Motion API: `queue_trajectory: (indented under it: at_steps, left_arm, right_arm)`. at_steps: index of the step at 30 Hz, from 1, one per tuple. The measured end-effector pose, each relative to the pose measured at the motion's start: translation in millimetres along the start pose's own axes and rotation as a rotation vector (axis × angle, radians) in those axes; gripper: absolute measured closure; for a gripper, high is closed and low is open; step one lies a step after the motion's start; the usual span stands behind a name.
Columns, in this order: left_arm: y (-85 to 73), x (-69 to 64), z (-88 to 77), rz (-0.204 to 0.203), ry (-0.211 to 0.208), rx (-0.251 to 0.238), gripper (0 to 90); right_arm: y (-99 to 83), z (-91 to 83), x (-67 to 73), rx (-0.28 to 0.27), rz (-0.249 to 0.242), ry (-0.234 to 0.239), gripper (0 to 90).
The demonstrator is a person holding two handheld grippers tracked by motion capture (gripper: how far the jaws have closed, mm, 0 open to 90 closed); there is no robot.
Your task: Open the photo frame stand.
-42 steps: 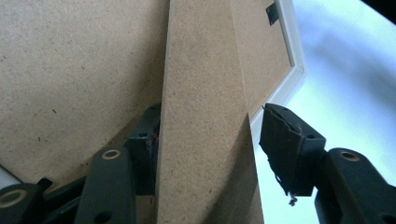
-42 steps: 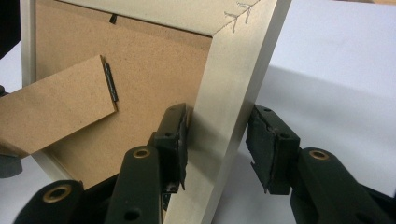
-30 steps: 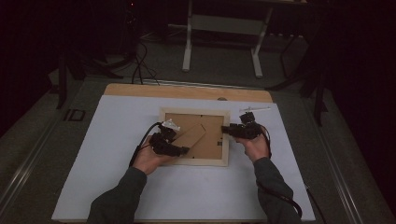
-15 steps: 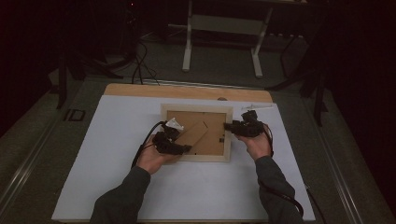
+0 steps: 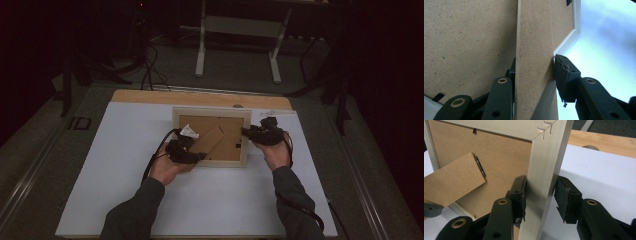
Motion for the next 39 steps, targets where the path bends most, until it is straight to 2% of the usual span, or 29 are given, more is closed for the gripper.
queue_trajectory:
  at_steps: [7,15,39]
  left_arm:
    - [3.2,0.3,-1.0,-0.001,0.006,-0.016,65.1]
    - [8.5,-0.4,-0.3,0.004,0.053,-0.026,68.6]
    - [15.4,-0.7,3.0,-0.017,0.089,-0.044,71.7]
  right_arm:
    - [5.1,-3.2,1.8,-0.028,-0.009,-0.008,61.7]
    - [7.8,-6.6,3.1,-0.05,-0.017,-0.024,62.3]
    - [10.4,-8.7,7.3,-0.097,-0.044,-0.081,62.5]
Point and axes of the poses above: each handheld gripper's, and its own axes: z roughly forward along the jaws, y roughly out of its top, x roughly to its left, the point moved 6 cm from there along z, roughly forward along the jaws, and after that the axes turned 3 degrees about x, right-handed, at the moved point
